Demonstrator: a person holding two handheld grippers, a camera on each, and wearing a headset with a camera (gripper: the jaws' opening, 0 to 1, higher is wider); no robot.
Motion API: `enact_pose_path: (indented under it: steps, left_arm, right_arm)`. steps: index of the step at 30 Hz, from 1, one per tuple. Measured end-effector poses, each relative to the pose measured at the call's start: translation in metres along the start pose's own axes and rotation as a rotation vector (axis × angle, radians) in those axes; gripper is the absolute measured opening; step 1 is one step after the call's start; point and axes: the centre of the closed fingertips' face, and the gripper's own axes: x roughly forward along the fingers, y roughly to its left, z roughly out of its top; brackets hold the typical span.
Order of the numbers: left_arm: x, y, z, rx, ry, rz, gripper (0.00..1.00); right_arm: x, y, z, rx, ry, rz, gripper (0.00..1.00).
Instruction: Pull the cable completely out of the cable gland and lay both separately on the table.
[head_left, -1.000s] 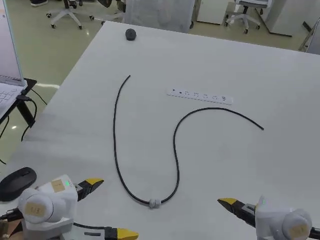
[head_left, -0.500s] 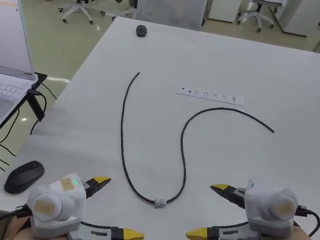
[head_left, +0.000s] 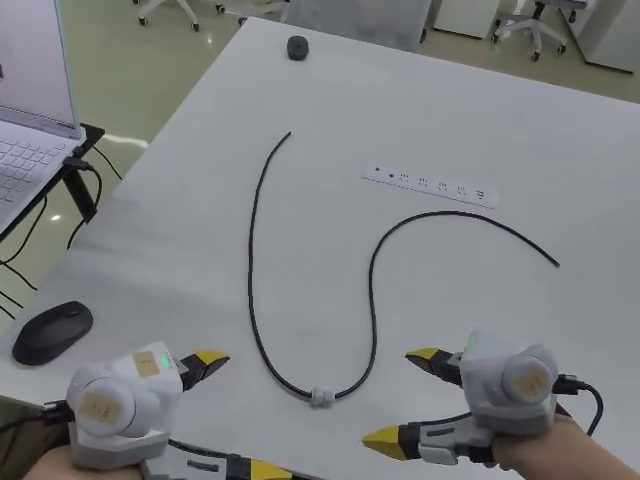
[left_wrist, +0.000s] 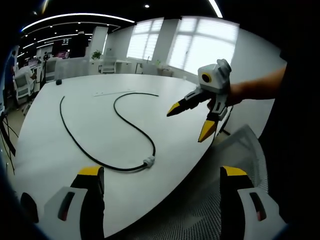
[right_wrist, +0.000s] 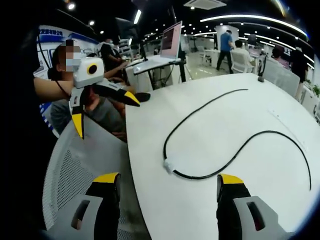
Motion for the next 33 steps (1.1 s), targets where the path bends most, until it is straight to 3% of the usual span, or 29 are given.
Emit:
enact_pose_path:
  steps: [6, 20, 24, 28, 33]
  left_arm:
    - [0.004, -0.004, 0.006, -0.015, -0.023, -0.002, 0.96]
    - [0.006, -0.005, 0.002, -0.033, -0.021, 0.005, 0.95]
    - [0.005, -0.004, -0.003, -0.04, -0.014, 0.013, 0.94]
    - [0.003, -0.004, -0.006, -0.045, -0.01, 0.016, 0.94]
    - [0.002, -0.003, -0.007, -0.053, -0.011, 0.017, 0.94]
  right_arm:
    - [0.013, 0.0, 0.002, -0.055, 0.053, 0.03, 0.75]
    - [0.042, -0.007, 0.004, -0.145, 0.143, 0.073, 0.6]
    - [0.053, -0.007, -0.003, -0.203, 0.202, 0.094, 0.54]
    - [0.064, -0.007, -0.006, -0.192, 0.232, 0.112, 0.44]
    - [0.073, -0.007, -0.015, -0.248, 0.284, 0.127, 0.41]
